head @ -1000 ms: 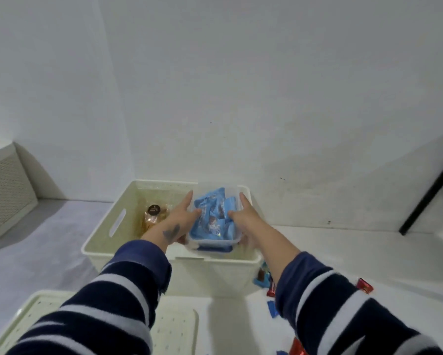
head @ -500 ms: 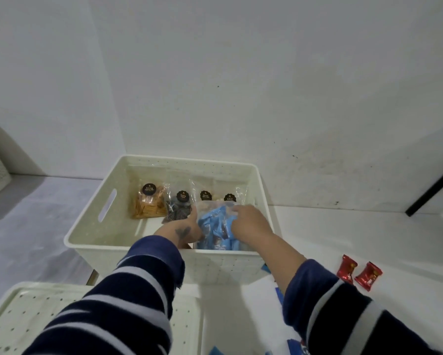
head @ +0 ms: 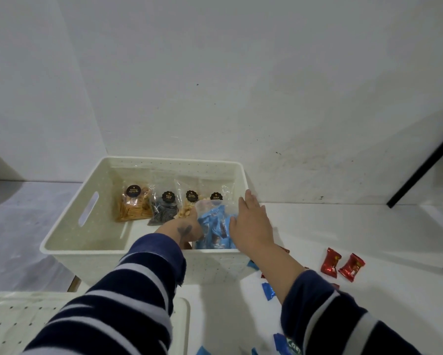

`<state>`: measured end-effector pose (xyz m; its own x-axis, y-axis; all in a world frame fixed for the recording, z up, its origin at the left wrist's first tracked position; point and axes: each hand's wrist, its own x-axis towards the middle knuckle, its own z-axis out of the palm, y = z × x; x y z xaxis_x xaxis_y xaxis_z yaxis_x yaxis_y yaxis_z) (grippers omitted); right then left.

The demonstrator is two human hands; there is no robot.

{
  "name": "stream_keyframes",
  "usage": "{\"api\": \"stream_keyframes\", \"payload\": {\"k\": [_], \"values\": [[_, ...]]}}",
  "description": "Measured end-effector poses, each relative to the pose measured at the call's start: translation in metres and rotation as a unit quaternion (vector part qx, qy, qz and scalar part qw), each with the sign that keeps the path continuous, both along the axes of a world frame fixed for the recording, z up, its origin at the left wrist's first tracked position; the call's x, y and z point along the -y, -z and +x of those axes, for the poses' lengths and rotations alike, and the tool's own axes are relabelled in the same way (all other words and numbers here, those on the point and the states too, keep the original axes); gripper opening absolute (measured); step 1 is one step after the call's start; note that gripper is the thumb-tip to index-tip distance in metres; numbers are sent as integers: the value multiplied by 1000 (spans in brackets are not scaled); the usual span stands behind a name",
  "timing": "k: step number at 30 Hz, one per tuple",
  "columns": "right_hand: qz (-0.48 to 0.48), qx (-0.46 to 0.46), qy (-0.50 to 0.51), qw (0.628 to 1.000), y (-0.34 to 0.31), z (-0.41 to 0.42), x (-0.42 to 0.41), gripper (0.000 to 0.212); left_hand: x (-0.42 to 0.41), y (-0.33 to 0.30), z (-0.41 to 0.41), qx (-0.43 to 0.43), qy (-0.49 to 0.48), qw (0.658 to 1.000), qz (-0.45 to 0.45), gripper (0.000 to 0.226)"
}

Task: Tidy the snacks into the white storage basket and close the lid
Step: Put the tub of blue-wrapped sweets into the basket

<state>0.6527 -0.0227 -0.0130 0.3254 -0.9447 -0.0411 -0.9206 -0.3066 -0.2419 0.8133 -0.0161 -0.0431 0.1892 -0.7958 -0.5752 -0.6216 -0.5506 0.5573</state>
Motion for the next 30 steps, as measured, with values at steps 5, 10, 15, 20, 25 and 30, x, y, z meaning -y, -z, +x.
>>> {"api": "stream_keyframes", "payload": {"k": [5,10,15,20,25,30], "values": [[15,-24,-28,999,-4,-5,2,61,-9,-15,-9,29,21,999,-15,74],[31,60,-46,997,-20,-38,-5,55,-17,-43,-36,97,54,987,-119,56],[32,70,-40,996,-26,-94,-19,47,-31,-64,-82,123,83,968,-200,48],[90,39,-49,994,-15,-145,-44,44,-69,-64,-133,138,62,941,-302,37],[128,13,-114,985,11,-188,-86,40,-136,-33,-158,165,20,922,-351,34],[155,-48,-177,971,58,-228,-127,45,-220,24,-184,201,-54,938,-278,28]]}}
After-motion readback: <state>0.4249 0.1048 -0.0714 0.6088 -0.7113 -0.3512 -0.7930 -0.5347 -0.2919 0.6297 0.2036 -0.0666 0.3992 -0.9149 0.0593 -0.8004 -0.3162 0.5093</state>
